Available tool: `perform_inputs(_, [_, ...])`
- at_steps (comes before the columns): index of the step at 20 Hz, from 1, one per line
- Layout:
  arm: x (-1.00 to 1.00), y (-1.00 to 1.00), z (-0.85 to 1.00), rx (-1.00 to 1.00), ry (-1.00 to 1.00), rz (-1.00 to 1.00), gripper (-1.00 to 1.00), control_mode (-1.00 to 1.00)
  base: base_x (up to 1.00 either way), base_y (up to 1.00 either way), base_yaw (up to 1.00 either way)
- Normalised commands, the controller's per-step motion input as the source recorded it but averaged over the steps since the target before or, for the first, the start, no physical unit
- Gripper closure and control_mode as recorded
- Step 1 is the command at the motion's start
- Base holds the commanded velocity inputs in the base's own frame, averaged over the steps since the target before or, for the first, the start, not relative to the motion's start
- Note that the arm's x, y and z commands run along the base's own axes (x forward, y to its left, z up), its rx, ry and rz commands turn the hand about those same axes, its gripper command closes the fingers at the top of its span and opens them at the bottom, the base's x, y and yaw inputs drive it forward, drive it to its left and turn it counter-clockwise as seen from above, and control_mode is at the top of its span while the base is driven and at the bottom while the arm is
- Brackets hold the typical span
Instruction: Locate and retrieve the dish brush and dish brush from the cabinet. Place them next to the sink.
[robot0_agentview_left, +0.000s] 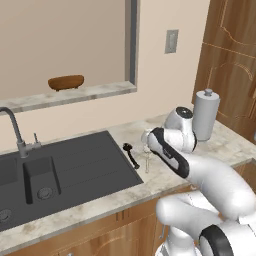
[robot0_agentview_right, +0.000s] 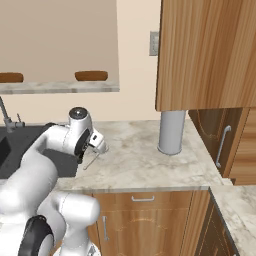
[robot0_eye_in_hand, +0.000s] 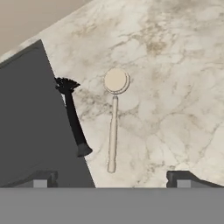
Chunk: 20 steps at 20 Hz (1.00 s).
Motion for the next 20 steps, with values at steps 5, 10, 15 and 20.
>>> perform_inputs(5, [-0.72, 0.19, 0.52, 0.01, -0.07, -0.02, -1.00, -1.00, 0.00, 0.00, 0.00])
perform_inputs(10, [-0.45, 0.49, 0.28, -0.08, -0.02, 0.00, -1.00, -1.00, 0.00, 0.00, 0.00])
perform_inputs(15, [-0.41, 0.51, 0.24, -0.07, -0.02, 0.00, -1.00, -1.00, 0.00, 0.00, 0.00])
perform_inputs(20, [-0.47, 0.46, 0.16, -0.03, -0.07, 0.00, -1.00, -1.00, 0.00, 0.00, 0.00])
